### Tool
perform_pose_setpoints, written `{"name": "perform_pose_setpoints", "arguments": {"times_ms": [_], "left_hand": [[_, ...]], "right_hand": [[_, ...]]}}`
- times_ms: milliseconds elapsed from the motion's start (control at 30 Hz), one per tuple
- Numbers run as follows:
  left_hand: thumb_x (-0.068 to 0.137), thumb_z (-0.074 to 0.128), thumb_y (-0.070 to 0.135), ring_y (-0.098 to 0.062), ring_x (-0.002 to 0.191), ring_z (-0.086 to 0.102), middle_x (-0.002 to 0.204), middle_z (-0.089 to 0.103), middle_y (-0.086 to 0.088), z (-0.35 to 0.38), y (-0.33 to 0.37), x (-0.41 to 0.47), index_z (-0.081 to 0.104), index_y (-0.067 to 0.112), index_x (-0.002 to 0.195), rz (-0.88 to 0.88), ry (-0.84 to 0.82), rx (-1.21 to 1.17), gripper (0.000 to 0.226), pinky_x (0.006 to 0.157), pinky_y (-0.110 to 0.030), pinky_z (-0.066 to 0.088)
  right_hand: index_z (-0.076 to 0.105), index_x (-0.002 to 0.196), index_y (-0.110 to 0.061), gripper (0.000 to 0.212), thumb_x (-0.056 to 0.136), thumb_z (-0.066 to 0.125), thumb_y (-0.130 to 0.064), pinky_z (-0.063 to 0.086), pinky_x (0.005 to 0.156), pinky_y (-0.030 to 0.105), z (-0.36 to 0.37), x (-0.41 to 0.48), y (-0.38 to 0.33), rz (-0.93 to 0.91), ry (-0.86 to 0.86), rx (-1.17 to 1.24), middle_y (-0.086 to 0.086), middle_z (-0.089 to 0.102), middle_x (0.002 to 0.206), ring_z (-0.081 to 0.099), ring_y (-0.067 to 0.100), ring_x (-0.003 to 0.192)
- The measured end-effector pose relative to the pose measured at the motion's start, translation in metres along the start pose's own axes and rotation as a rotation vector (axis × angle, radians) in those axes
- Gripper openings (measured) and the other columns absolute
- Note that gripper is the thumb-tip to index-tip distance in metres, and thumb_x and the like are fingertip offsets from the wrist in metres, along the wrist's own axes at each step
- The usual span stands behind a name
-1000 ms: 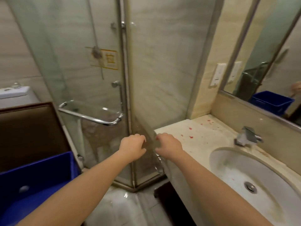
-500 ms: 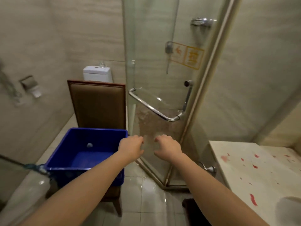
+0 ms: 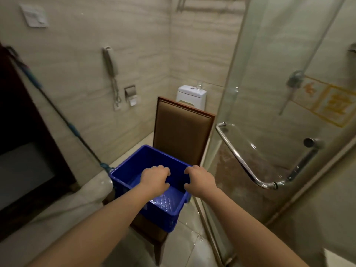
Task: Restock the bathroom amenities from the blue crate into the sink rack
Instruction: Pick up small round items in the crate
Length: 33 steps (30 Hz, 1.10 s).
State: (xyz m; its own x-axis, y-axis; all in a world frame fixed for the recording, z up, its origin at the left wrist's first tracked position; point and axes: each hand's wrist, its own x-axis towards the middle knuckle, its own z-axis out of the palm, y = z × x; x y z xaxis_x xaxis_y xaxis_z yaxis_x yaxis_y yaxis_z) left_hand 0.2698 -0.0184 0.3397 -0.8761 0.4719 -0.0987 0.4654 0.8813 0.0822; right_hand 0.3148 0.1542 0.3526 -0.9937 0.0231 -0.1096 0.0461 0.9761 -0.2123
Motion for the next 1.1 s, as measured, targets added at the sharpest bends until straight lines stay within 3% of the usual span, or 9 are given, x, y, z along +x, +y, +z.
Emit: {"name": "perform_pose_setpoints", "arguments": {"times_ms": [300, 600, 800, 1100], "left_hand": [[0.094, 0.055, 0.042, -0.019, 0.112, 0.056, 0.13, 0.053, 0.003, 0.018, -0.019, 0.001, 0.047, 0.027, 0.136, -0.22, 0.0, -0.016, 0.045, 0.083, -0.036, 0.049], [0.092, 0.057, 0.045, -0.018, 0.104, 0.059, 0.123, 0.056, 0.005, 0.048, -0.047, 0.019, 0.05, 0.028, 0.128, -0.303, -0.03, -0.066, 0.041, 0.08, -0.034, 0.047], [0.092, 0.056, 0.048, -0.019, 0.102, 0.06, 0.122, 0.058, 0.004, 0.082, -0.081, 0.054, 0.051, 0.027, 0.127, -0.298, -0.106, -0.073, 0.041, 0.076, -0.033, 0.046], [0.092, 0.056, 0.041, -0.02, 0.109, 0.057, 0.125, 0.057, 0.003, 0.137, -0.16, 0.136, 0.052, 0.027, 0.128, -0.229, -0.323, -0.106, 0.039, 0.085, -0.034, 0.044]], "right_hand": [[0.051, 0.131, -0.023, 0.047, 0.085, 0.059, -0.028, 0.05, 0.087, 0.039, 0.018, 0.047, -0.006, -0.194, -0.045, -0.012, 0.0, 0.053, 0.127, 0.049, 0.023, 0.116], [0.052, 0.128, -0.021, 0.042, 0.088, 0.06, -0.029, 0.047, 0.077, 0.036, 0.045, 0.086, -0.009, -0.245, -0.117, -0.017, 0.002, 0.054, 0.122, 0.051, 0.024, 0.109], [0.053, 0.127, -0.021, 0.04, 0.089, 0.06, -0.029, 0.051, 0.082, 0.038, 0.077, 0.13, -0.014, -0.198, -0.2, -0.006, 0.002, 0.055, 0.12, 0.052, 0.024, 0.107], [0.05, 0.135, -0.021, 0.046, 0.09, 0.056, -0.024, 0.05, 0.086, 0.038, 0.152, 0.217, -0.029, -0.009, -0.391, 0.12, 0.001, 0.05, 0.134, 0.049, 0.024, 0.119]]}}
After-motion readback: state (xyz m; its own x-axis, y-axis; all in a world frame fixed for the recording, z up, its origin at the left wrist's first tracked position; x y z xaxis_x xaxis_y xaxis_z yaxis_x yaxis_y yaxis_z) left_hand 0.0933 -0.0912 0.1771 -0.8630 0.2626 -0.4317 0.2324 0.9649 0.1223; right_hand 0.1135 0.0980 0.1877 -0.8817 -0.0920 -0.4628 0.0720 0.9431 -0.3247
